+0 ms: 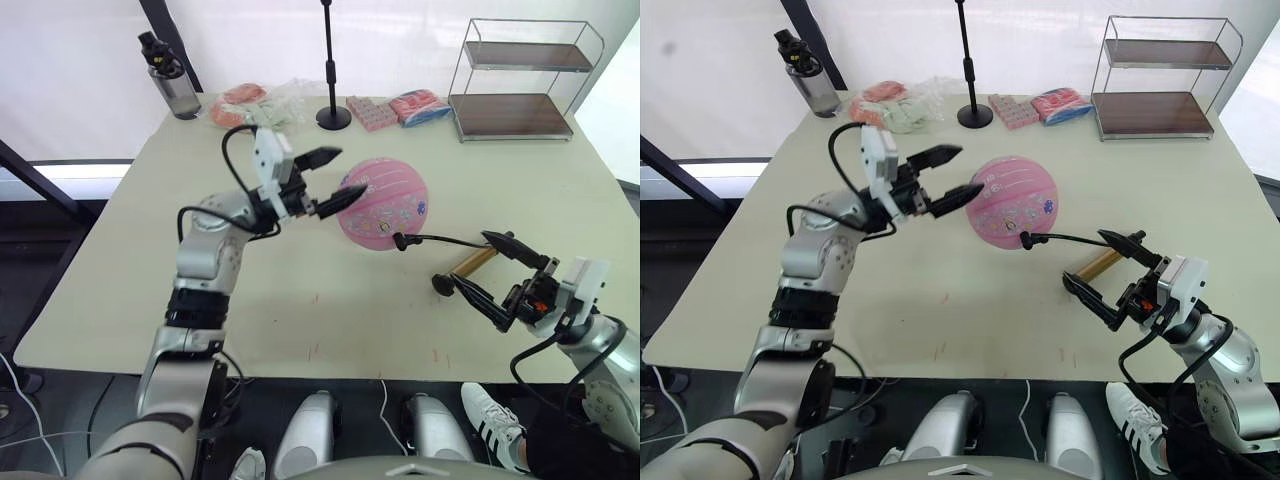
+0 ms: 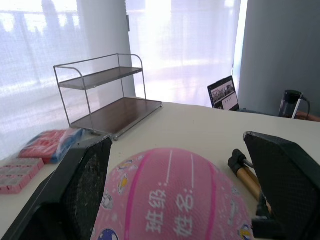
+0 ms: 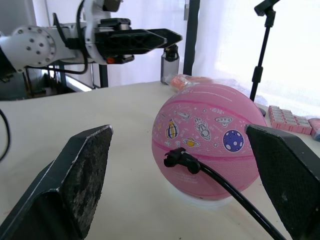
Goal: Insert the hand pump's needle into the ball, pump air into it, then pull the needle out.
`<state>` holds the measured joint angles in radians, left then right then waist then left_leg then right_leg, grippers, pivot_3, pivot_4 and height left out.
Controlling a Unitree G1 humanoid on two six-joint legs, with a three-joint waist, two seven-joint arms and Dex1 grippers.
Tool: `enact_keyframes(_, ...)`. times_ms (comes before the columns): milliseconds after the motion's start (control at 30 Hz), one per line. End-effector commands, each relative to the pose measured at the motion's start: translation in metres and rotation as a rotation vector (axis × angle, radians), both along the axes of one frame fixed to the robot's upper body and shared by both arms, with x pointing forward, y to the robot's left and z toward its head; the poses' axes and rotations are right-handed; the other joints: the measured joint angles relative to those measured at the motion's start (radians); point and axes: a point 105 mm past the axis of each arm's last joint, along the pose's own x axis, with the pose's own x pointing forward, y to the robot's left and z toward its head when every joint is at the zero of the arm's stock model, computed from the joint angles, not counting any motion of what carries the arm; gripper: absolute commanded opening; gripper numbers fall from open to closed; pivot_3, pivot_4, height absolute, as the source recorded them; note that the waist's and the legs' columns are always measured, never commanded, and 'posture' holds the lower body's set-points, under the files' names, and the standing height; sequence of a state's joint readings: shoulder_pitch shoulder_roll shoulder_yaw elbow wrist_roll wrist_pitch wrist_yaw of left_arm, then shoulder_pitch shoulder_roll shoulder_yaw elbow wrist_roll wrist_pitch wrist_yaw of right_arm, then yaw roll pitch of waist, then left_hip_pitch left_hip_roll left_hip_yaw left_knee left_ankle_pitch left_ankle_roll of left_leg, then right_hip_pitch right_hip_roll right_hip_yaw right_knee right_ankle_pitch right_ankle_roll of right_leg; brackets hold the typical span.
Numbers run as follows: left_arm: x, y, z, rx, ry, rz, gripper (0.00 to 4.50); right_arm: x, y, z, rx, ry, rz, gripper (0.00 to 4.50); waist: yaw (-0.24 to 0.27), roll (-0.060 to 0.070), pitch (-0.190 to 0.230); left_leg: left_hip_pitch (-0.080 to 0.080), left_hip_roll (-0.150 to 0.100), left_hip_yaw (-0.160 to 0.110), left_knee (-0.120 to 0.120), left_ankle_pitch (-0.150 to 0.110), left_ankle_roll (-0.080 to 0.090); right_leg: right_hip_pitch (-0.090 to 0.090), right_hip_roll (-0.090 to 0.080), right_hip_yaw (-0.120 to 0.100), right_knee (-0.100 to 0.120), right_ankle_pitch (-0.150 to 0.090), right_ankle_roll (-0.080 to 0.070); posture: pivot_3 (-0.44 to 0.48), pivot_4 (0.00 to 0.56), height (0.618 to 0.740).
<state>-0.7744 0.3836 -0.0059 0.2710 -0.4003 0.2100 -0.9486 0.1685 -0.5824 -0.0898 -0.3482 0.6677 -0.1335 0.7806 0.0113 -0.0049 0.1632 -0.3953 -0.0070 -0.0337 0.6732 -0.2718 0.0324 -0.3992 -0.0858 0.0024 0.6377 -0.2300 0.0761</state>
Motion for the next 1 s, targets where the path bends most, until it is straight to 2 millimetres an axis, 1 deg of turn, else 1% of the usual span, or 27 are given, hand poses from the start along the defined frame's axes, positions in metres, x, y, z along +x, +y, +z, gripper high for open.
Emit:
enact_keyframes(33, 0.017, -0.014, 0.006, 0.048, -0.012, 0.032, 4.5, -0.009, -0.004, 0.004, -0.006, -0.014, -0.001, 4.43, 0.0, -0.001, 0.0, 0.0, 0.0, 0.0, 0.0, 0.0, 0.0, 0.0, 0.0, 0.0, 0.0, 0.0, 0.0, 0.0, 0.15, 0.74)
enact_keyframes(167, 0.031, -0.024, 0.008, 0.092, -0.01, 0.051, 4.5, -0.013, -0.007, -0.002, -0.025, 0.002, -0.019, 4.43, 0.0, -0.001, 0.001, 0.0, -0.001, 0.002, 0.0, 0.0, 0.0, 0.0, 0.0, -0.001, 0.001, 0.0, 0.0, 0.0, 0.15, 0.74)
enact_keyframes(267, 0.041, -0.036, 0.012, 0.071, 0.025, 0.057, 4.5, -0.017, -0.011, -0.01, -0.056, 0.018, -0.041, 4.43, -0.001, -0.001, 0.001, 0.0, -0.001, 0.003, 0.0, 0.0, 0.0, 0.0, 0.0, -0.001, 0.0, 0.0, 0.0, 0.0, 0.15, 0.74)
enact_keyframes(333, 0.045, -0.043, 0.01, 0.077, 0.039, 0.06, 4.5, -0.02, -0.011, -0.013, -0.063, 0.023, -0.042, 4.43, -0.002, -0.001, 0.001, 0.0, -0.001, 0.003, 0.0, 0.0, 0.0, 0.0, 0.0, -0.001, 0.001, 0.0, 0.0, 0.0, 0.15, 0.74)
enact_keyframes(433, 0.049, -0.052, -0.001, 0.12, 0.083, 0.066, 4.5, -0.021, -0.008, -0.011, -0.057, 0.015, -0.041, 4.43, -0.007, -0.002, 0.001, 0.0, -0.001, 0.003, 0.0, 0.0, 0.0, 0.0, 0.0, -0.001, 0.001, 0.0, 0.0, 0.0, 0.15, 0.74)
enact_keyframes(600, 0.059, -0.05, -0.018, 0.172, 0.15, 0.14, 4.5, -0.019, -0.008, -0.01, -0.066, 0.0, -0.05, 4.43, -0.014, -0.002, 0.002, 0.0, -0.001, 0.002, 0.0, 0.0, 0.0, 0.0, 0.0, -0.001, 0.002, 0.0, 0.0, 0.0, 0.15, 0.74)
enact_keyframes(700, 0.06, -0.053, -0.038, 0.202, 0.202, 0.149, 4.5, -0.017, -0.006, -0.011, -0.072, 0.0, -0.047, 4.43, -0.015, -0.003, 0.002, 0.0, -0.001, 0.002, 0.001, 0.0, 0.0, 0.0, 0.0, -0.001, 0.002, 0.0, 0.0, 0.0, 0.15, 0.74)
enact_keyframes(800, 0.061, -0.055, -0.052, 0.227, 0.234, 0.163, 4.5, -0.015, -0.001, -0.011, -0.073, 0.008, -0.029, 4.43, -0.015, -0.003, 0.001, 0.0, -0.001, 0.002, 0.002, 0.0, 0.0, 0.0, 0.0, -0.001, 0.003, 0.0, 0.0, 0.0, 0.15, 0.74)
enact_keyframes(933, 0.058, -0.064, -0.069, 0.222, 0.284, 0.155, 4.5, -0.002, 0.009, -0.008, -0.114, -0.011, -0.032, 4.43, -0.013, -0.003, 0.001, 0.0, -0.001, 0.002, 0.003, 0.0, 0.0, 0.001, 0.0, -0.001, 0.003, 0.0, 0.0, 0.0, 0.15, 0.74)
enact_keyframes(1000, 0.056, -0.066, -0.077, 0.22, 0.302, 0.156, 4.5, 0.007, 0.016, -0.009, -0.174, -0.032, -0.05, 4.43, -0.009, -0.003, 0.0, 0.001, -0.001, 0.002, 0.003, 0.0, 0.0, 0.001, 0.0, -0.001, 0.003, 0.0, 0.0, 0.0, 0.15, 0.74)
